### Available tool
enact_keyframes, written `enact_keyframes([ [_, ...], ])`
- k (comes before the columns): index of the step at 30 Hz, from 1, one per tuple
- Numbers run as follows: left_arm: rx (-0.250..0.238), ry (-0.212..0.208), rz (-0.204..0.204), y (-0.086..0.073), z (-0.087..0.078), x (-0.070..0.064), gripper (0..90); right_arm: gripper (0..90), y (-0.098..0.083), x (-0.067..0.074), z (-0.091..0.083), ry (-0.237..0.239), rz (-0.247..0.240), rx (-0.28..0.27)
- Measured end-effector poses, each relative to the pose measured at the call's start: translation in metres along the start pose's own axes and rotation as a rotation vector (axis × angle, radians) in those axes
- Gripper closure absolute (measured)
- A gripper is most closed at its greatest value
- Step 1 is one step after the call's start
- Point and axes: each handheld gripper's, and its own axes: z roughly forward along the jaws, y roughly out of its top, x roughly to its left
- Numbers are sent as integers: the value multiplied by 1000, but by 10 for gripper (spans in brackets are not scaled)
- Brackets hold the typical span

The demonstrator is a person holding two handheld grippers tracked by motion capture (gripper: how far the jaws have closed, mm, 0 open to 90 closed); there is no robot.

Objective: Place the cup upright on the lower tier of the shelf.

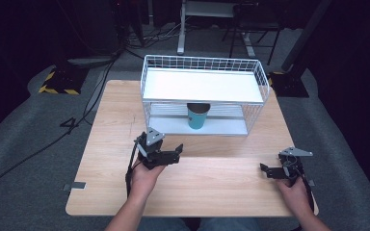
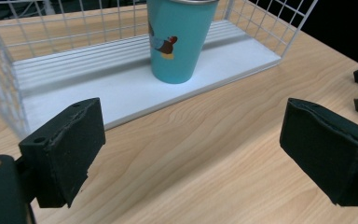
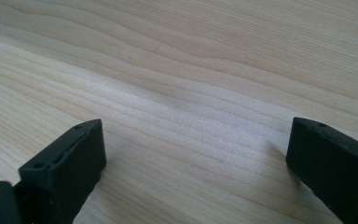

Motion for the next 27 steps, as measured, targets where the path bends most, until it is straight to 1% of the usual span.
enact_keyframes([
  [2,4,0,7,-4,-8,1,73,50,0,0,0,0,0,0],
  [3,4,0,7,-4,-8,1,73,50,0,0,0,0,0,0],
  [4,5,-5,-1,-9,-15,3,73,50,0,0,0,0,0,0],
  [5,5,-5,-1,-9,-15,3,73,50,0,0,0,0,0,0],
  [8,5,-9,-13,-19,-27,8,73,50,1,0,0,3,-5,1],
  [9,5,-9,-13,-19,-27,8,73,50,1,0,0,3,-5,1],
  [11,11,-11,-20,-28,-35,14,73,50,1,0,1,3,-6,0],
  [12,11,-11,-20,-28,-35,14,73,50,1,0,1,3,-6,0],
  [15,20,-19,-30,-39,-42,21,72,50,1,0,1,3,-6,0],
  [16,24,-22,-37,-46,-45,26,72,50,1,0,1,3,-5,0],
  [17,24,-22,-37,-46,-45,26,72,50,1,0,1,3,-5,0],
  [18,33,-25,-43,-52,-48,30,73,50,1,0,1,3,-6,1],
  [19,33,-25,-43,-52,-48,30,73,50,1,0,1,3,-6,1],
  [21,47,-22,-45,-59,-50,34,72,50,1,0,1,3,-6,0],
  [22,62,-18,-46,-64,-52,37,72,50,1,0,1,3,-6,0],
  [23,62,-18,-46,-64,-52,37,72,50,1,0,1,3,-6,0],
  [24,72,-14,-50,-70,-54,40,73,50,1,0,1,3,-6,0],
  [25,72,-14,-50,-70,-54,40,73,50,1,0,1,3,-6,0],
  [26,86,-11,-52,-77,-56,44,73,50,1,0,1,3,-7,1],
  [27,97,-15,-52,-80,-56,45,73,50,1,0,1,3,-7,1],
])
